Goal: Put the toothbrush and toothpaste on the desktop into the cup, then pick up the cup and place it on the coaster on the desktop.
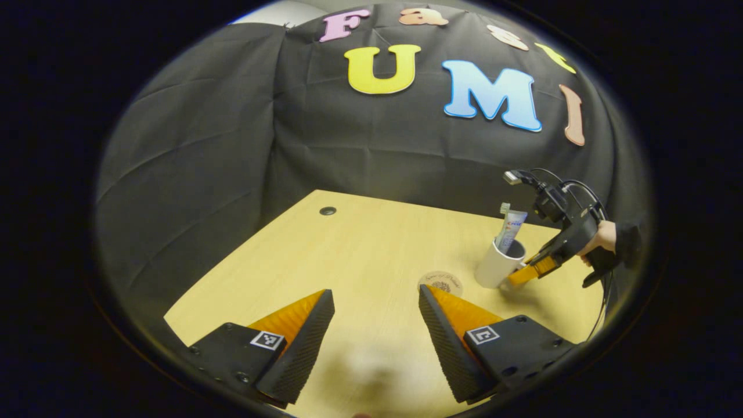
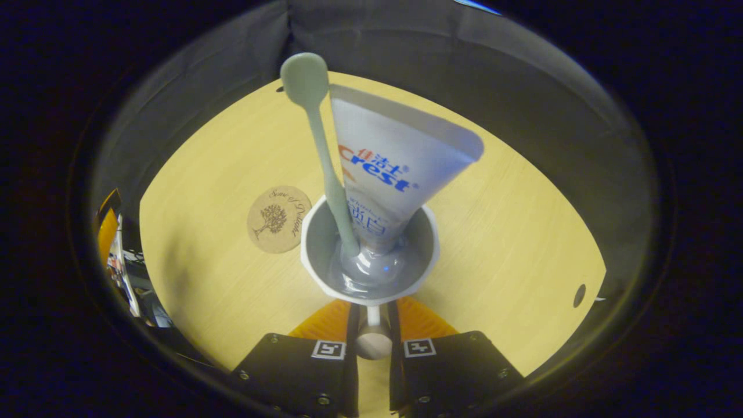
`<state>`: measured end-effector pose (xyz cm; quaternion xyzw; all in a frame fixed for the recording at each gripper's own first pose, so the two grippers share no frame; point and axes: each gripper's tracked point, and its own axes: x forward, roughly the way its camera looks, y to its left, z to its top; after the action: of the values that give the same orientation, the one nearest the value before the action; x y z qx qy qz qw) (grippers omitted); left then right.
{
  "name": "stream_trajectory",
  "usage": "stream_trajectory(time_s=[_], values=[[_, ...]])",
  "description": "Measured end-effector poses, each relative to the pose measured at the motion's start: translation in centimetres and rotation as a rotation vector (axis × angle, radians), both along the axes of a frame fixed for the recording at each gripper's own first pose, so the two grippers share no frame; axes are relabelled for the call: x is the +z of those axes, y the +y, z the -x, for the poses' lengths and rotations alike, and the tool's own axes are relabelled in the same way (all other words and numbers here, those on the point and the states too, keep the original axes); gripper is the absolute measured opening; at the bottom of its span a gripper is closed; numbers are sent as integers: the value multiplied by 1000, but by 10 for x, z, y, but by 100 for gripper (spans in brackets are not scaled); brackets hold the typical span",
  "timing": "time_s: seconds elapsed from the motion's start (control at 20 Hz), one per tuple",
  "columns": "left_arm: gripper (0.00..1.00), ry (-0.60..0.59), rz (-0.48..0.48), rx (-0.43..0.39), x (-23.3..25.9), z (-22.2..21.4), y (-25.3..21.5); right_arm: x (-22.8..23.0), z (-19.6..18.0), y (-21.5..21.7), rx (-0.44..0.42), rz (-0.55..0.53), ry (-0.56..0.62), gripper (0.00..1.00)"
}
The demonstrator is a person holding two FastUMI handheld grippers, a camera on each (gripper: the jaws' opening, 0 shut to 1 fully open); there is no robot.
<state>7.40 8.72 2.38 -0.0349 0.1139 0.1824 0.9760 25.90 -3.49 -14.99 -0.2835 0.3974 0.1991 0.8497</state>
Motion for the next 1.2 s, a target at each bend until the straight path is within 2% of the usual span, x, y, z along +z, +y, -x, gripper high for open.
stream_trajectory(time_s=[0.5,0.55,0.65,0.7,0.95,1.2], values=[[98,1,-18,-27,-3,-5,-2,-6,7,4,-77,-94,-14,22],[94,1,-19,-28,-4,-3,-2,-7,7,4,-77,-96,-15,21],[93,1,-17,-29,-5,-1,-2,-4,8,7,-74,-106,-12,21],[98,0,-16,-28,-6,0,-1,0,11,9,-73,-114,-14,22],[98,1,-10,-22,-9,5,3,14,20,29,-34,-129,-24,21],[98,7,-4,-18,-10,6,4,5,32,61,45,-103,-19,21]])
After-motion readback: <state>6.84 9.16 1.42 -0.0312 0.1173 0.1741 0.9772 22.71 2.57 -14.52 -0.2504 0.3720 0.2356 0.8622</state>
